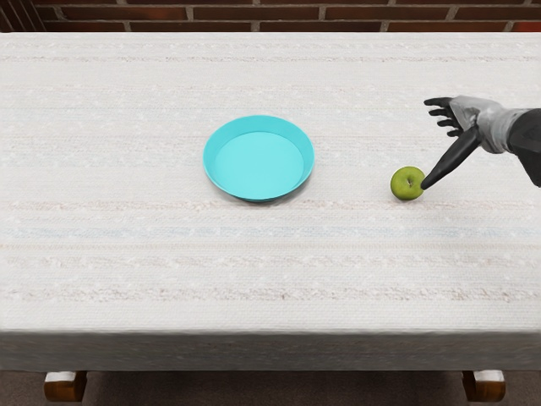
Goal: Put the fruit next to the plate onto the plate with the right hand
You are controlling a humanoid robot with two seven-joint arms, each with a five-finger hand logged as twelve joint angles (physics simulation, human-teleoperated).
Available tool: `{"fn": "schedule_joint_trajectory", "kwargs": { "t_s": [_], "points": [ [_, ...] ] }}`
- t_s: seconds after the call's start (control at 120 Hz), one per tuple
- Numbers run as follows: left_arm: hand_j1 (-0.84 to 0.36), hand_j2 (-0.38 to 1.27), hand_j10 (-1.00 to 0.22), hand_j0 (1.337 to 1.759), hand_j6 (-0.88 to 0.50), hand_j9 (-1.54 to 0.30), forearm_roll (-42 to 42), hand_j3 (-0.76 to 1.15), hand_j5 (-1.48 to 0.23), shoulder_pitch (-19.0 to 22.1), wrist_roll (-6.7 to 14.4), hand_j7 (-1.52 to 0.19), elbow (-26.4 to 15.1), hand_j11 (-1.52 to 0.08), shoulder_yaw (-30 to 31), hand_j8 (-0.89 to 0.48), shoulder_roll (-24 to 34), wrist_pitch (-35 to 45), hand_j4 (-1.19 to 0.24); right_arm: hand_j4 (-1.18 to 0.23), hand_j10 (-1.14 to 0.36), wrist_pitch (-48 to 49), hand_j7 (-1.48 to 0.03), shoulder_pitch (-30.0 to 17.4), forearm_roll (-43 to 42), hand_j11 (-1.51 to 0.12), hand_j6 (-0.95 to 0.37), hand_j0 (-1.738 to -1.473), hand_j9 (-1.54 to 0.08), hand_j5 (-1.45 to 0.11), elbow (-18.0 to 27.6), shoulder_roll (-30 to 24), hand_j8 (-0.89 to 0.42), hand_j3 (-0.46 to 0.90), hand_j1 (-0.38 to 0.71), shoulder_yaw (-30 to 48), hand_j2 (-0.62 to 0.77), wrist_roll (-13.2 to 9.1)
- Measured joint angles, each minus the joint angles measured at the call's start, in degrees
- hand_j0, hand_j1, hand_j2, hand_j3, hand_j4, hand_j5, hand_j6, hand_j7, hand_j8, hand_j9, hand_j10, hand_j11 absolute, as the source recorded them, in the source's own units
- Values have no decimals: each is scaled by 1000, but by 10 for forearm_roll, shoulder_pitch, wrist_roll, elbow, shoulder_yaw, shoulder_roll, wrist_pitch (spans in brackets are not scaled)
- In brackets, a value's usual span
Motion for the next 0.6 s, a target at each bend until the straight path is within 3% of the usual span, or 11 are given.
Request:
{"fn": "schedule_joint_trajectory", "kwargs": {
  "t_s": [0.258,0.5,0.6],
  "points": [
    [57,49,-244,1658,-244,-316,0,0,-316,0,0,-316,0,-316,0,-244,0,0,-244,-46,-46,-176,-57,68,-4,-57,-47,-1658,-57,-57,25,78,-47,0,-298,-155,-7,-16],
    [57,49,-244,1658,-244,-316,0,0,-316,0,0,-316,0,-316,0,-244,0,0,-244,-45,-45,-210,-57,123,20,-57,-46,-1658,-57,-57,32,154,-46,0,-298,-271,-7,-19],
    [57,49,-244,1658,-244,-316,0,0,-316,0,0,-316,0,-316,0,-244,0,0,-244,-46,37,-211,-57,153,36,-57,-46,-1658,-56,-56,33,172,-47,0,-298,-315,-8,-19]
  ]
}}
